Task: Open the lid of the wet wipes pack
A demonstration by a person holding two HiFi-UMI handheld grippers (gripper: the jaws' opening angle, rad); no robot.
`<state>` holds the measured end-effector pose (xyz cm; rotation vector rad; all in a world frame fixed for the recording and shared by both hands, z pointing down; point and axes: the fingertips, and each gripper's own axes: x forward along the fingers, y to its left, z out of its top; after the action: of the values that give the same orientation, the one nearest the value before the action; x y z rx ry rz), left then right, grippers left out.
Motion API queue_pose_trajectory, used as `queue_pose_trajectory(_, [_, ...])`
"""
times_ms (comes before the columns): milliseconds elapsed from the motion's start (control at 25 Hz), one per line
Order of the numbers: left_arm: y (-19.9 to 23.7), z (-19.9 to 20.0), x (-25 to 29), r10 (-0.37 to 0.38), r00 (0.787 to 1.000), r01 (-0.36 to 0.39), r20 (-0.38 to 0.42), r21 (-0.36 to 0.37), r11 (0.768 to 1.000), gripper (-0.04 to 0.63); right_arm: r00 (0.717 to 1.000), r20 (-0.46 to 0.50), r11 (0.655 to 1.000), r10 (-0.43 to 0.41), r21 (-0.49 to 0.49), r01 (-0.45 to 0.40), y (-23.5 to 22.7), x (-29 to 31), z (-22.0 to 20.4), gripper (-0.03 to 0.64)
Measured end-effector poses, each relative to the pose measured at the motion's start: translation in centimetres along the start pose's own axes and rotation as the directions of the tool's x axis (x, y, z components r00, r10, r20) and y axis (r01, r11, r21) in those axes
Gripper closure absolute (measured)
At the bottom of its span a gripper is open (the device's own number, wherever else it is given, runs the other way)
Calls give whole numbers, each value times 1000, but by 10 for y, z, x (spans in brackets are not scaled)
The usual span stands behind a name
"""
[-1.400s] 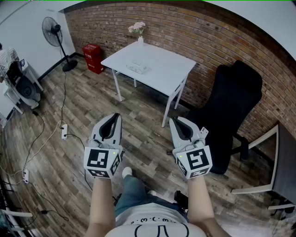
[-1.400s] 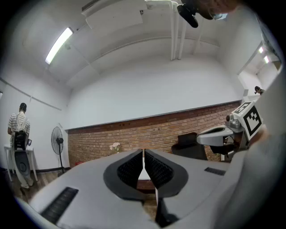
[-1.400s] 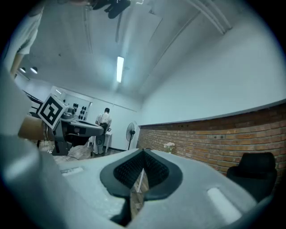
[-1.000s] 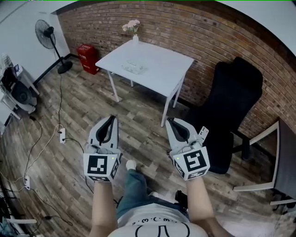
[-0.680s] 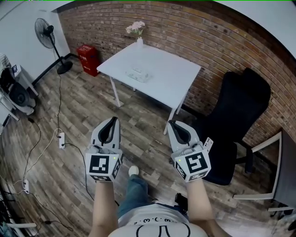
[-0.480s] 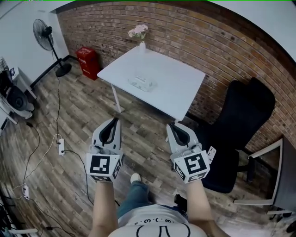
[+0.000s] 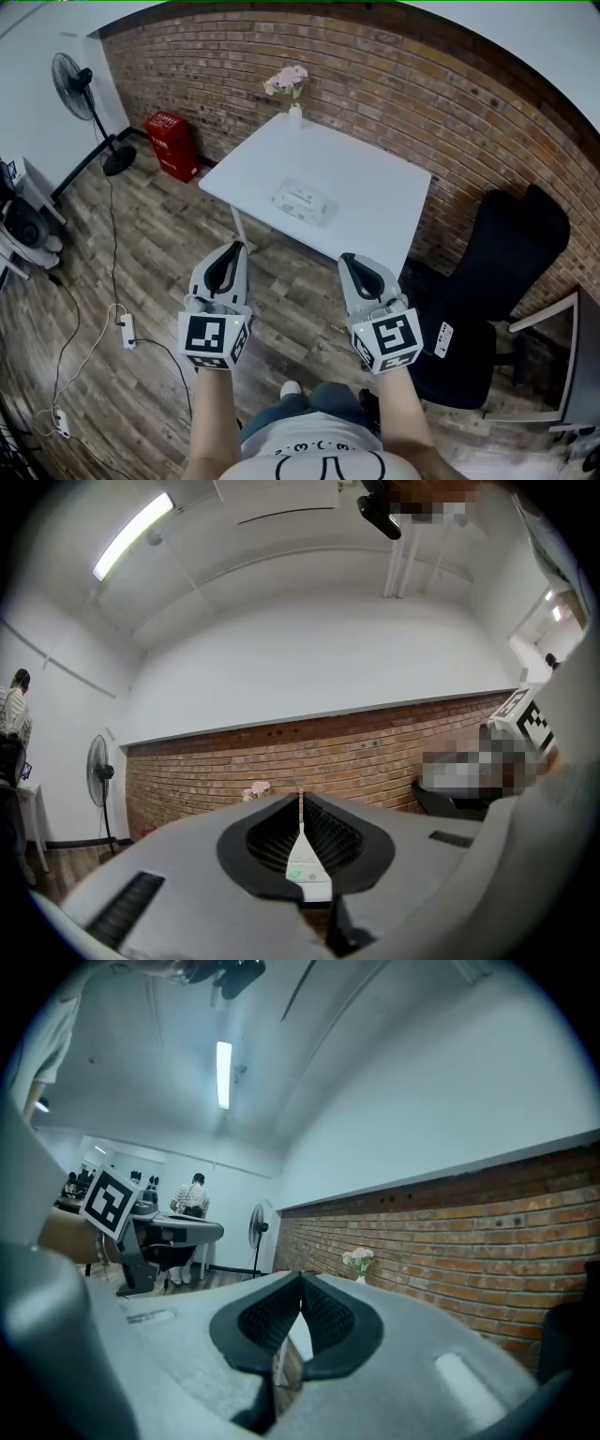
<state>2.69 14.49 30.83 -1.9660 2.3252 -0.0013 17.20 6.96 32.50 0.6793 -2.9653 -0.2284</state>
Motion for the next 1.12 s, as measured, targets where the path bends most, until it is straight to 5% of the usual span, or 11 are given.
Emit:
queue_pose_trajectory(640, [84,-46,127,-51,998,49,-30,-47,998,584,998,-55,999,-29,28,31,-52,147,-32,620])
queue_pose_trajectory(1120, [140,-86,304,-180,979,173,-98,-73,982,584,993,-105,997,-60,42,65,-137,304,-54,620])
